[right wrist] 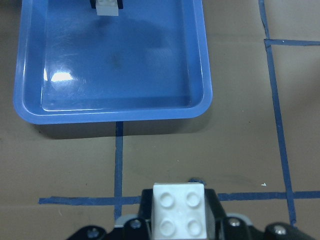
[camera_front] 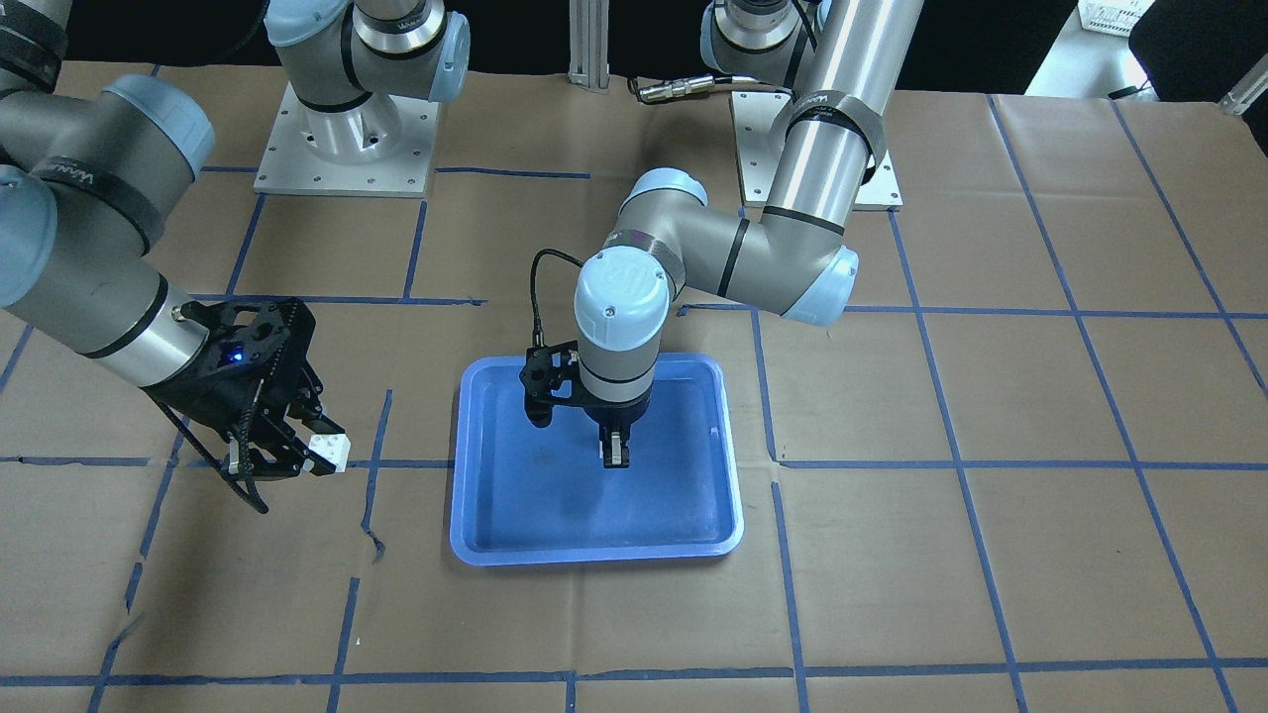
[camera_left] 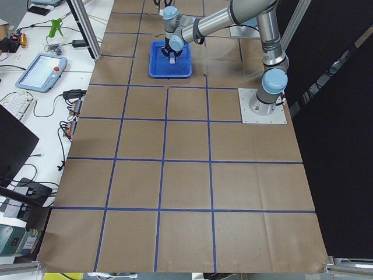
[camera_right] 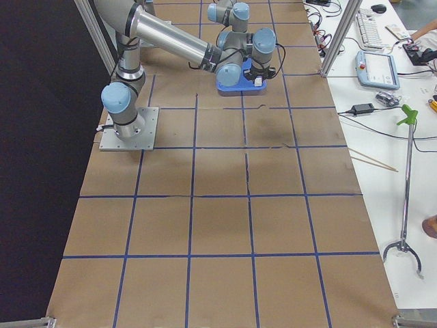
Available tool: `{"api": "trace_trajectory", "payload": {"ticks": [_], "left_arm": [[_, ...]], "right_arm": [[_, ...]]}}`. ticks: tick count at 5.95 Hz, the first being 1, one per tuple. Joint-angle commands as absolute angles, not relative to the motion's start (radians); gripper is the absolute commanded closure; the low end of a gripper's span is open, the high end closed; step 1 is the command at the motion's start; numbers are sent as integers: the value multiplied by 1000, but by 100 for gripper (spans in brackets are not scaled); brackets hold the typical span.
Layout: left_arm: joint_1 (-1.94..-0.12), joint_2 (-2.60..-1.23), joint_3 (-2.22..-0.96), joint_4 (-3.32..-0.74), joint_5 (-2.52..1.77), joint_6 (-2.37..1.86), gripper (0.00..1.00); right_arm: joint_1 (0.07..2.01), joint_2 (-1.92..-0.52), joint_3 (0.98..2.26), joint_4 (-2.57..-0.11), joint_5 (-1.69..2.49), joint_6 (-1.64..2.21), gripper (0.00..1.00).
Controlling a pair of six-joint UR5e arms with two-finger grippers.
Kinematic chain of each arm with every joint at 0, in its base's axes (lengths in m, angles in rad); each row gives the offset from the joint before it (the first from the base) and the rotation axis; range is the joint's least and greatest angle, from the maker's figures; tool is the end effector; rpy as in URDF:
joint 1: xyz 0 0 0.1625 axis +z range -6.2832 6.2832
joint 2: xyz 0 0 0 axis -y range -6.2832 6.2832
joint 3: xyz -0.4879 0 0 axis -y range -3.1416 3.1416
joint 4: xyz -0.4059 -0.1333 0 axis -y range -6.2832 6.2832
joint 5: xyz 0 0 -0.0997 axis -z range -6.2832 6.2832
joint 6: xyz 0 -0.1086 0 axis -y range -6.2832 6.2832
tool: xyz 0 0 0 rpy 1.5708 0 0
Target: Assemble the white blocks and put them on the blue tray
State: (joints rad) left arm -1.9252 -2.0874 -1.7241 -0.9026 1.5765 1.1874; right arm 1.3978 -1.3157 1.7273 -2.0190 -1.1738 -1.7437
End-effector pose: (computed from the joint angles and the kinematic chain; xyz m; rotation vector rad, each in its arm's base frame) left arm -0.3530 -0.5717 0.2259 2.1859 2.2502 0.0061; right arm 0.0697 -0.6197 0.3758 -2.0579 2.0430 -0.5078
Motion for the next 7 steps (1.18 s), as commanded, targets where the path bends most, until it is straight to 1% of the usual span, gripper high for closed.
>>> {"api": "trace_trajectory", "payload": {"ticks": [1, 2, 3, 4, 5, 7], "left_arm": [[-1925, -2091, -1723, -903, 1569, 1190, 19], [-1925, -2092, -1723, -904, 1575, 1189, 17], [-1925, -2091, -1715, -910, 1572, 1189, 13], [-1925, -2076, -1701, -914, 1575, 1186, 12], [-1913, -2036, -1691, -945, 1574, 1178, 8], [-1843, -1883, -1623, -1238, 1569, 1126, 8]], "right_arm": [[1397, -1316, 1730, -2022, -1175, -1744, 73], [1397, -1316, 1730, -2022, -1174, -1744, 73], [1397, -1316, 1730, -2022, -1170, -1744, 73], [1397, -1316, 1730, -2022, -1170, -1741, 73], [1397, -1316, 1730, -2022, -1170, -1740, 73], [1404, -1319, 1729, -2022, -1167, -1717, 73]]}}
